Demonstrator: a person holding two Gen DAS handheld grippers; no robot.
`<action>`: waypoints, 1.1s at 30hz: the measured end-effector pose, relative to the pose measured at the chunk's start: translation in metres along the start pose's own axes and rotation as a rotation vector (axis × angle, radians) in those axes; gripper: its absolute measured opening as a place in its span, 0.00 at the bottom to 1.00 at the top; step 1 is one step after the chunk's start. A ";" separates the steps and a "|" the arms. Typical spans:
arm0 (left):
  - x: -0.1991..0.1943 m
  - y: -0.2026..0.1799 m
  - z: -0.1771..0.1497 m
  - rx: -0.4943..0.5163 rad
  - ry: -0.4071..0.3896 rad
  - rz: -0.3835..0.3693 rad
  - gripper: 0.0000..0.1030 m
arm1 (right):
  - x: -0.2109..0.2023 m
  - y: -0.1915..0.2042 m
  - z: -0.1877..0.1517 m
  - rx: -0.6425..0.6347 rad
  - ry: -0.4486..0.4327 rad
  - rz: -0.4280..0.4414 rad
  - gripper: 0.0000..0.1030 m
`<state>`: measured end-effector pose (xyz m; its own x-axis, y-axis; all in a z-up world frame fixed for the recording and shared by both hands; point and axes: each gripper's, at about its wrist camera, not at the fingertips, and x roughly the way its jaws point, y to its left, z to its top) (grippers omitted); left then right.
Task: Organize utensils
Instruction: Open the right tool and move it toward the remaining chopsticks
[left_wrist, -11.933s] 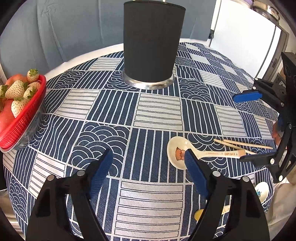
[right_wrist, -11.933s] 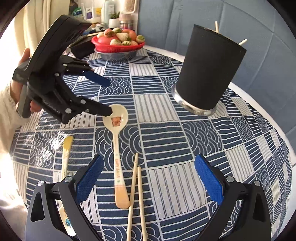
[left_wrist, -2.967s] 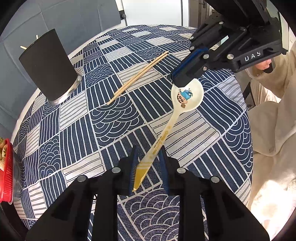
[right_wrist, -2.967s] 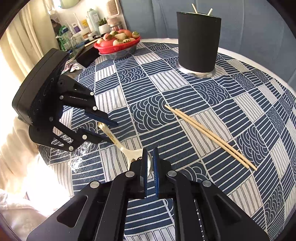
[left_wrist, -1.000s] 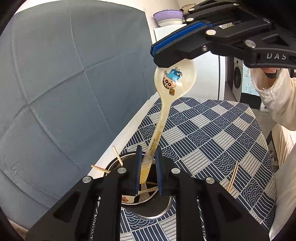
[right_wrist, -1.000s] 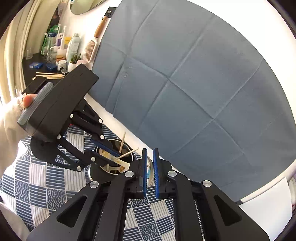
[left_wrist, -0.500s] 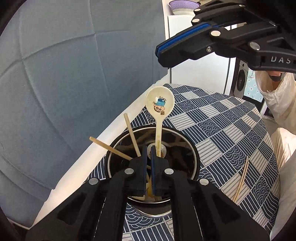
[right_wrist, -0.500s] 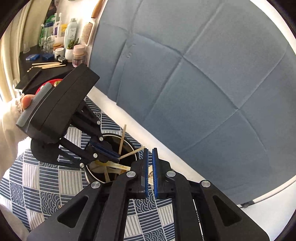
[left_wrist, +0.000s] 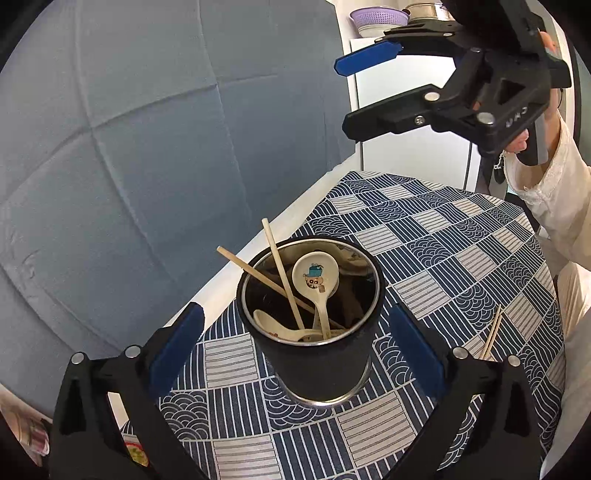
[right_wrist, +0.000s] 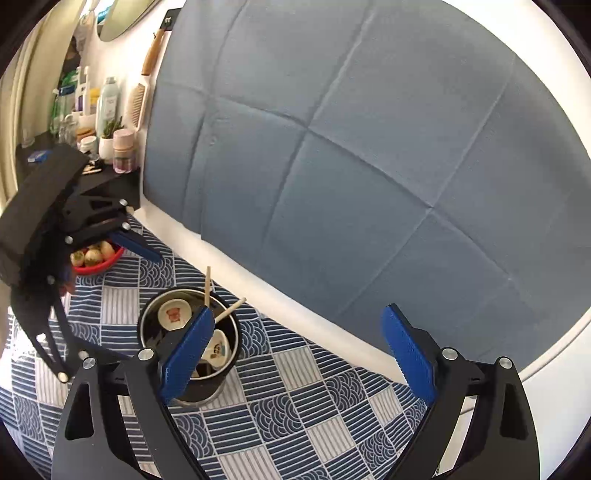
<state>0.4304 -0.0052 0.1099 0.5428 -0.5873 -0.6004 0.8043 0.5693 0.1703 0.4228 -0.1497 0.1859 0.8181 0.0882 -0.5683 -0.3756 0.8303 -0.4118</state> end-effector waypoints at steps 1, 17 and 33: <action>-0.004 -0.002 -0.002 0.004 0.003 0.015 0.94 | -0.001 -0.003 -0.003 0.008 0.000 -0.001 0.85; -0.037 -0.037 -0.033 -0.039 0.106 0.052 0.94 | -0.024 -0.002 -0.063 0.024 0.031 0.055 0.86; -0.021 -0.091 -0.064 -0.111 0.249 0.045 0.94 | -0.028 0.031 -0.142 -0.085 0.096 0.250 0.86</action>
<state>0.3301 -0.0077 0.0571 0.4902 -0.4086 -0.7699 0.7419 0.6592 0.1225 0.3264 -0.2044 0.0885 0.6516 0.2286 -0.7233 -0.5990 0.7400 -0.3058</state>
